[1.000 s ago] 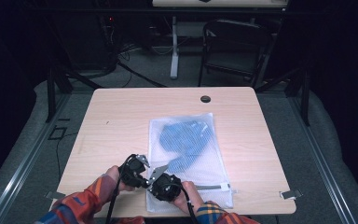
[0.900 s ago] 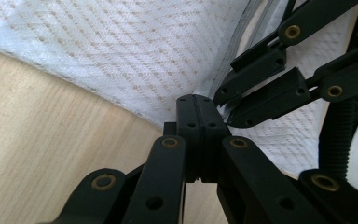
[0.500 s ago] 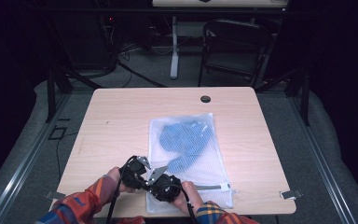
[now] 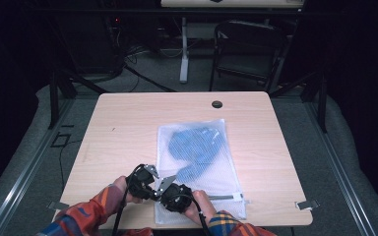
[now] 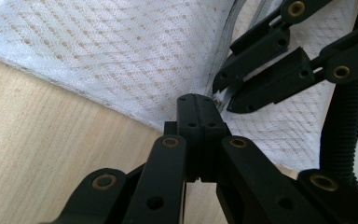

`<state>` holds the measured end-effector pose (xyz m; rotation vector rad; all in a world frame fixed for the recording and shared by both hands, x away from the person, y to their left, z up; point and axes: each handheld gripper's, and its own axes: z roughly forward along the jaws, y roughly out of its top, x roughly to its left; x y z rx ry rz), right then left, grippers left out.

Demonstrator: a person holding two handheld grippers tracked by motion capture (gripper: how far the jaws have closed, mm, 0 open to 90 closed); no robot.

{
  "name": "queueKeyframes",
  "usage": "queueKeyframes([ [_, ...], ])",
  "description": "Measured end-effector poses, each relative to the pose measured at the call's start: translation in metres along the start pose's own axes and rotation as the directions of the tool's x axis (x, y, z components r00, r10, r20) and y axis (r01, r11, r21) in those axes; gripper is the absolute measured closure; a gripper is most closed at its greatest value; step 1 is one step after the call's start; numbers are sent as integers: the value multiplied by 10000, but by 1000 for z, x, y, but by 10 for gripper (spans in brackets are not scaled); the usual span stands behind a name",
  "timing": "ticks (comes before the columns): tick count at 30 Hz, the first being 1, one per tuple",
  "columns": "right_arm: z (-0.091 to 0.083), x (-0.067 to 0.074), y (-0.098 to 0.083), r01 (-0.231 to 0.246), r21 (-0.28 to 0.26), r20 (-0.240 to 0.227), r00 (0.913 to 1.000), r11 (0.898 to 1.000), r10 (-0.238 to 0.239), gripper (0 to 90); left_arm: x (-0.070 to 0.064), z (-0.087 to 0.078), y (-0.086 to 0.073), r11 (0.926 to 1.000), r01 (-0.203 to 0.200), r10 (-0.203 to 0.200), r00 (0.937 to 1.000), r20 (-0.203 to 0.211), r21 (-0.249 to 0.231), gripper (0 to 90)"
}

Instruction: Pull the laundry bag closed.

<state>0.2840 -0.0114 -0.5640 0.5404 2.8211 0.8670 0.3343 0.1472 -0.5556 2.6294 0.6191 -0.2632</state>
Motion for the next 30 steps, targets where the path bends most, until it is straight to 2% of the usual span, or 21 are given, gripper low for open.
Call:
queueKeyframes([
  [3,-1,0,-1,133,101,45,9999,9999,-133,819,0,0,0,10000,-8,8,10000,-16,-26,900],
  [4,-2,-1,-2,206,132,89,9997,9997,-207,819,1,-1,1,9999,-87,86,9999,55,114,900],
  [20,-10,-8,-10,154,323,62,9999,9994,-156,818,2,0,1,10000,-16,15,9999,153,73,900],
  [24,-11,-8,-11,184,459,81,9998,9988,-188,818,2,-1,1,9998,-111,109,9999,118,164,900],
  [25,-12,-9,-11,183,504,109,9998,9986,-189,818,2,0,0,10000,-28,28,9999,113,-4,900],
  [30,-14,-9,-12,111,515,69,9999,9986,-115,818,2,0,1,10000,-2,1,9999,132,22,900],
])
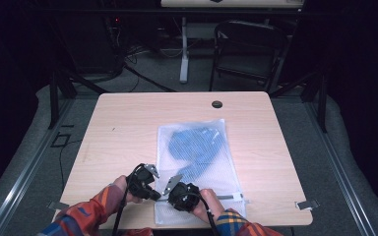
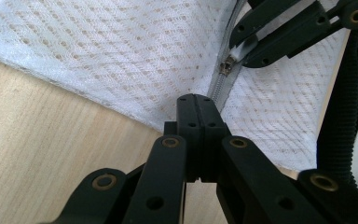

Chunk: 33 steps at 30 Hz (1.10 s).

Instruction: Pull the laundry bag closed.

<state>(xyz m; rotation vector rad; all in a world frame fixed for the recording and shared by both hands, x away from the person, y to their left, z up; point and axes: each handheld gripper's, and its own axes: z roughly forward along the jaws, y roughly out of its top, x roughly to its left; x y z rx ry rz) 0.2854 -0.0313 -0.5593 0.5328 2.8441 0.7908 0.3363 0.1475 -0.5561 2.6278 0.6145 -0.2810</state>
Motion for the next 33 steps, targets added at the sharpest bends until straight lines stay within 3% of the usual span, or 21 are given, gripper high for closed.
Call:
queueKeyframes([
  [33,-15,-8,-19,-286,442,69,9996,9986,283,818,1,-1,0,10000,-41,40,10000,70,75,900],
])
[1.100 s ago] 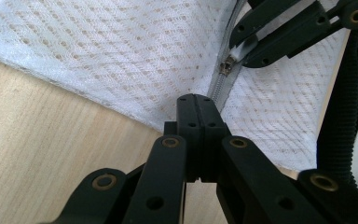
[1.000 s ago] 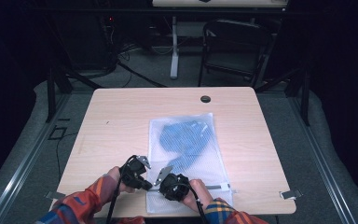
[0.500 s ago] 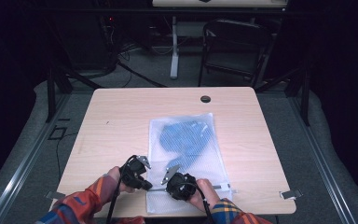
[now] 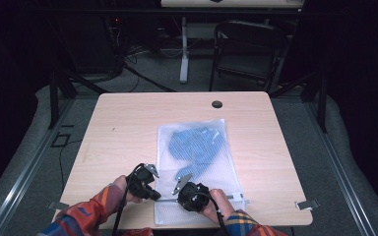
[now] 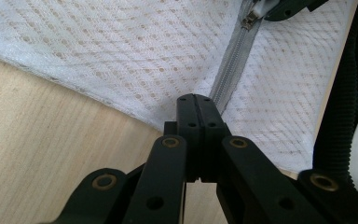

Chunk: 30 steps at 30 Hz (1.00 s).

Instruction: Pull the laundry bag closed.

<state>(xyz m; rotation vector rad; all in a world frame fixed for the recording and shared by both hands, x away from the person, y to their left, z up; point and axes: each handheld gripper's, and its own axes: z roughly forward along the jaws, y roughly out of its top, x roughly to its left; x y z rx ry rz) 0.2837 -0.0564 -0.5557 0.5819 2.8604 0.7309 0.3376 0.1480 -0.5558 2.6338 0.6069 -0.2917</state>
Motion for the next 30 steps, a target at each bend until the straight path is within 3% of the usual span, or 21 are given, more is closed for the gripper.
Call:
queueKeyframes([
  [10,1,1,0,-40,14,16,10000,10000,40,817,-1,0,1,10000,-17,17,10000,-40,45,900],
  [13,2,1,-1,-63,20,22,10000,10000,63,817,-2,-1,2,9998,-196,199,9994,-297,105,900],
  [17,2,0,-1,-88,-3,13,10000,10000,88,817,-5,-3,6,9988,4,-22,9993,-379,-483,900],
  [19,2,0,-1,-44,44,63,10000,10000,43,816,-8,-2,11,9979,-87,62,9992,-399,-643,900],
  [27,2,1,-1,17,103,127,9999,9999,-18,815,-11,13,24,9989,-378,357,9967,-724,-281,900],
  [30,2,-1,-2,-160,29,-3,9999,9999,160,815,-11,14,25,9988,-419,402,9972,-629,-263,900],
])
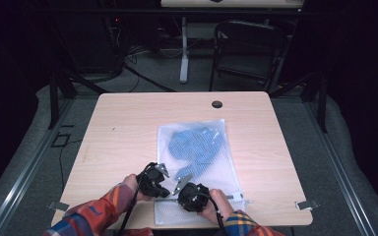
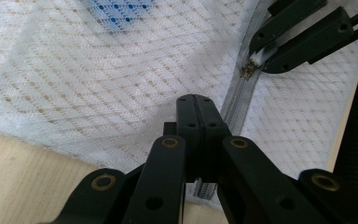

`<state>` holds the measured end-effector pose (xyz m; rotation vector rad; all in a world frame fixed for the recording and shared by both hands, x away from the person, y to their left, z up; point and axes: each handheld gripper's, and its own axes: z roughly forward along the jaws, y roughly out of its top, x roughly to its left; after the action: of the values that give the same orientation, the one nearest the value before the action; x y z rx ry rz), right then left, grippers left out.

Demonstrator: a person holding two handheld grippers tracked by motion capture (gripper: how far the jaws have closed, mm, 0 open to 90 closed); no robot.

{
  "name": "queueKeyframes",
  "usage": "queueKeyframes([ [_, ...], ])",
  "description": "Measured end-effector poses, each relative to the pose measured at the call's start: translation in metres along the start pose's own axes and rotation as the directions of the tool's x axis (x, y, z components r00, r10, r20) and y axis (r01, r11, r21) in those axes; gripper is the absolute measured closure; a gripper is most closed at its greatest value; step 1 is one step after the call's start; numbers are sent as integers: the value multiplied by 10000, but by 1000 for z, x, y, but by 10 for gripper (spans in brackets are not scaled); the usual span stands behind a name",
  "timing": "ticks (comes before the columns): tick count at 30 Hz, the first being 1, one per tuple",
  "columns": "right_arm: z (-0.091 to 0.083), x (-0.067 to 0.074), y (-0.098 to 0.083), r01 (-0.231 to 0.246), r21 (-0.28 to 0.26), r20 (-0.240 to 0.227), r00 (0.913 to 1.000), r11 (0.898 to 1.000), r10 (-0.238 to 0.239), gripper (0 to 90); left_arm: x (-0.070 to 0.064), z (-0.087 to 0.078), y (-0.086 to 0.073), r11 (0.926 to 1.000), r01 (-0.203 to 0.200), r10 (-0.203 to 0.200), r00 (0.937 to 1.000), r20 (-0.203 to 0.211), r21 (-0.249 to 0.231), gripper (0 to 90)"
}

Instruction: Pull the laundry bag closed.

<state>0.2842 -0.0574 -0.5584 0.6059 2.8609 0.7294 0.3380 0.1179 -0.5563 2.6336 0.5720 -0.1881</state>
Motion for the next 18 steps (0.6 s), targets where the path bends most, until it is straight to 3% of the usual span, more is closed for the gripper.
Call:
queueKeyframes([
  [6,0,-4,2,-186,150,-274,9994,9997,190,814,-1,-1,-1,9999,-81,81,10000,-49,76,900],
  [10,1,-8,-1,-883,-7,-554,9946,9961,882,813,1,-1,-2,10000,70,-69,9999,85,-35,900],
  [15,1,-8,-3,-816,-252,-591,9950,9963,800,812,1,-1,-2,10000,33,-33,10000,77,-24,900],
  [18,1,-7,-2,-626,-120,-425,9972,9980,621,813,1,-1,-2,10000,12,-12,10000,98,-26,900],
])
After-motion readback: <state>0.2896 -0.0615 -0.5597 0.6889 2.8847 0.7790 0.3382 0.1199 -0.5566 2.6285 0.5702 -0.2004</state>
